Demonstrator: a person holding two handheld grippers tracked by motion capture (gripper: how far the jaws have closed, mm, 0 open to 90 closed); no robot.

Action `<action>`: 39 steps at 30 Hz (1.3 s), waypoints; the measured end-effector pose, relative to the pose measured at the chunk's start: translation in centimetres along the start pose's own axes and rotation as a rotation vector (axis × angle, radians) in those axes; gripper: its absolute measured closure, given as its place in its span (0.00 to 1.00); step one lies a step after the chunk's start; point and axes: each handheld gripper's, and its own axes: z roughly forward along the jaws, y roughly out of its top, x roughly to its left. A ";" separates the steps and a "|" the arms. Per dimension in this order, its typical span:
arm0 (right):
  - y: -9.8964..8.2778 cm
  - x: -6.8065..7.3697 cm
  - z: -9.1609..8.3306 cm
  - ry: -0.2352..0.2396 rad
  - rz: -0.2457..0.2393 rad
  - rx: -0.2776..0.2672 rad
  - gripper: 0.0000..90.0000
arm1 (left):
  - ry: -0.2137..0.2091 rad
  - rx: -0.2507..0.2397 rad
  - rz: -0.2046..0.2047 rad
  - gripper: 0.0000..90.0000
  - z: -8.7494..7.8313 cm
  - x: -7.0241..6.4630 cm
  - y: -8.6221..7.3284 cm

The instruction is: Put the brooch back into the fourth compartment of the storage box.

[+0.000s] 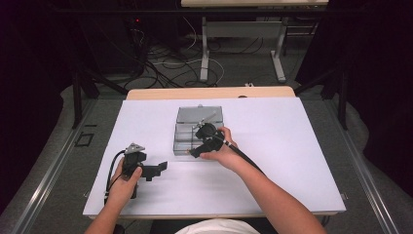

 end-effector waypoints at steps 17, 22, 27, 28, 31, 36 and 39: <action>-3.4 -1.0 -2.2 -0.038 0.032 -0.073 0.17 | 0.000 0.002 -0.003 0.01 0.1 -0.1 0.0; -4.5 -1.7 -3.0 -0.045 0.048 -0.079 0.14 | 0.000 0.000 -0.003 0.01 0.1 -0.1 0.0; -5.6 -2.5 -3.8 -0.057 0.069 -0.105 0.09 | 0.000 0.000 -0.004 0.01 0.1 -0.1 0.0; -5.8 -2.7 -4.0 -0.059 0.061 -0.097 0.09 | 0.001 0.000 -0.004 0.01 0.1 -0.1 0.0; -6.6 -3.2 -4.4 -0.084 0.077 -0.110 0.07 | 0.001 0.000 -0.004 0.01 0.1 -0.1 0.0; -7.9 -4.3 -5.3 -0.099 0.098 -0.111 0.03 | 0.003 0.007 0.000 0.01 0.1 -0.2 0.0; -8.6 -4.7 -5.8 -0.106 0.125 -0.134 0.00 | 0.003 0.007 0.000 0.01 0.1 -0.2 0.0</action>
